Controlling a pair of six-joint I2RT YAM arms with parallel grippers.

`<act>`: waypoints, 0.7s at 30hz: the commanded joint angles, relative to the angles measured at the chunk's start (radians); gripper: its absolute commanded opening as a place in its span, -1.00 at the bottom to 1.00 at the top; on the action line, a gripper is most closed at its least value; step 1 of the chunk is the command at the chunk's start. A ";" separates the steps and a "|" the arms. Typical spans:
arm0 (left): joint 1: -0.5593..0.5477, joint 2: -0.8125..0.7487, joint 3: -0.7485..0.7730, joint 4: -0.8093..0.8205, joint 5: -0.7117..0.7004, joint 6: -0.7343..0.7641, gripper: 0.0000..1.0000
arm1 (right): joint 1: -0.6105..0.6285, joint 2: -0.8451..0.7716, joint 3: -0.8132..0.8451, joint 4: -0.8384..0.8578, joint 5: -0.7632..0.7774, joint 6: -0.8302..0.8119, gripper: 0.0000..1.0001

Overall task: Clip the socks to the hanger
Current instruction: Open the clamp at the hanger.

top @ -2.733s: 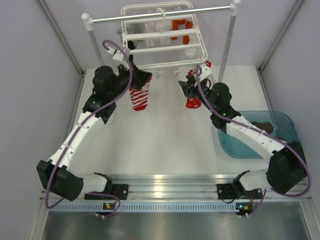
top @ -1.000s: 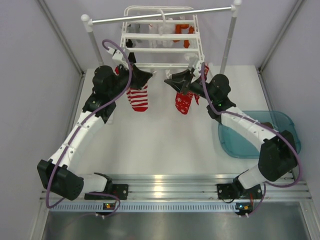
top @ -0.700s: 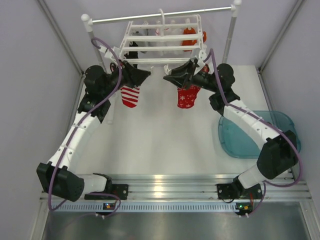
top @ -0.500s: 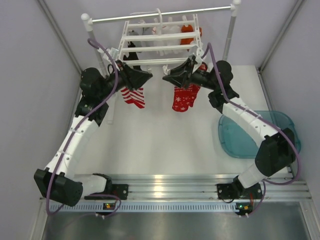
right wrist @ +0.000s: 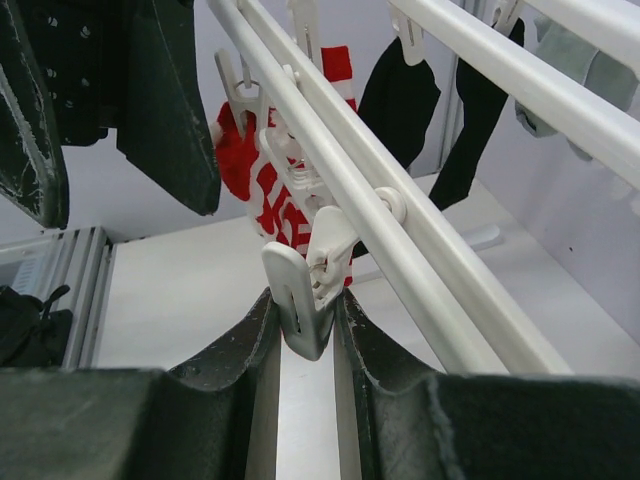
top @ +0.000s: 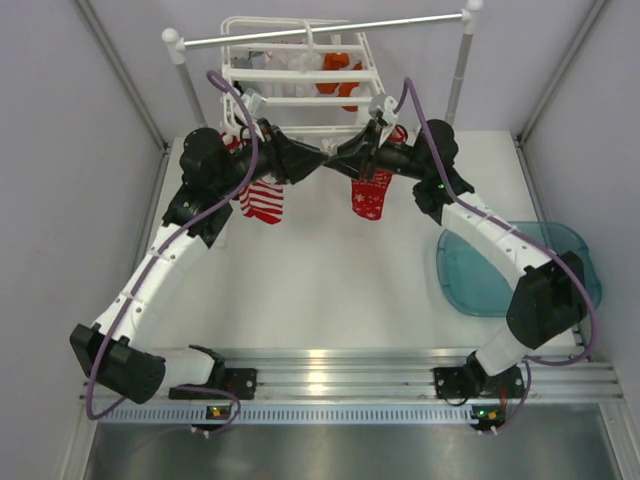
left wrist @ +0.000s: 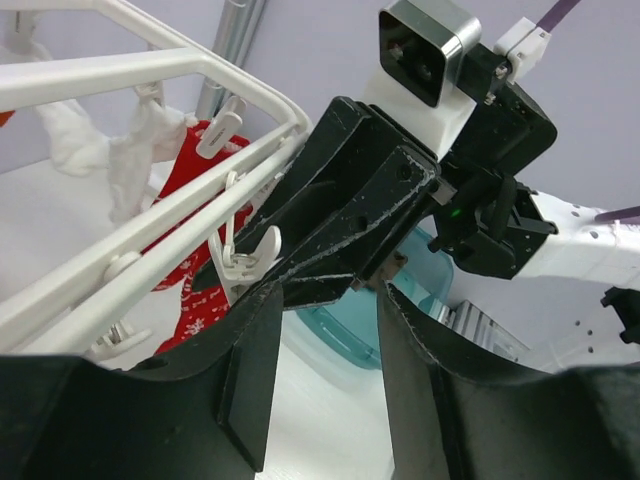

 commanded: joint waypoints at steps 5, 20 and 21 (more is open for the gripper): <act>-0.041 0.028 0.083 -0.072 -0.209 0.108 0.00 | 0.023 -0.003 0.050 -0.005 -0.018 0.026 -1.00; -0.077 0.060 0.107 -0.067 -0.244 0.148 0.18 | 0.037 0.018 0.091 -0.009 -0.027 0.046 -1.00; -0.079 0.061 0.107 -0.066 -0.258 0.148 0.17 | 0.039 0.020 0.090 -0.009 -0.030 0.047 -1.00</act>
